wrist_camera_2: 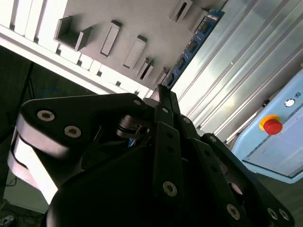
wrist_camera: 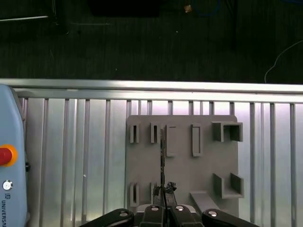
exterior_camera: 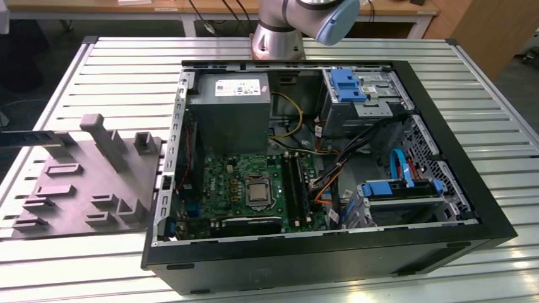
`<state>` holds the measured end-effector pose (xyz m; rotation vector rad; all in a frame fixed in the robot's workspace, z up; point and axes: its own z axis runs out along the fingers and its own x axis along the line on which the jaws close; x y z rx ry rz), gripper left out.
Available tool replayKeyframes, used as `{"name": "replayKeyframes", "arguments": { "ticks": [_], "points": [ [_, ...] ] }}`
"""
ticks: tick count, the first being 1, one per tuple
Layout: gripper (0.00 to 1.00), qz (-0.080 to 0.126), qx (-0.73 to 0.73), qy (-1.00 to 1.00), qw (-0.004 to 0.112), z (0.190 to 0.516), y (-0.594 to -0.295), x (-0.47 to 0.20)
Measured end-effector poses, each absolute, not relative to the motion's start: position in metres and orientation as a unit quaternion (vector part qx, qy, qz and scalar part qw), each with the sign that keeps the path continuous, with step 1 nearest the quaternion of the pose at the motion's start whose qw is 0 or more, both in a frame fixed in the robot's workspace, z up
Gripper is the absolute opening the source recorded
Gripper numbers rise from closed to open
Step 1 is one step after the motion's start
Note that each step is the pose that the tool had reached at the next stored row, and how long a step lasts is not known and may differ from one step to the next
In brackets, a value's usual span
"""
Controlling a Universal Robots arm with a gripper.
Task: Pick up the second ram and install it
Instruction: 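Pick up the second ram and move it above second insertion slot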
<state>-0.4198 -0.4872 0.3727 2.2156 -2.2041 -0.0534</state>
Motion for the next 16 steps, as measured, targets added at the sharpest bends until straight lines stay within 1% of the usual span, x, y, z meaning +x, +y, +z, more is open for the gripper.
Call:
{"name": "replayKeyframes", "arguments": {
  "ticks": [5,16],
  "points": [
    [0.11,-0.017,0.709,-0.705,0.008,0.391,-0.487,-0.42],
    [0.11,-0.017,0.709,-0.705,0.008,0.392,-0.487,-0.416]
  ]
}}
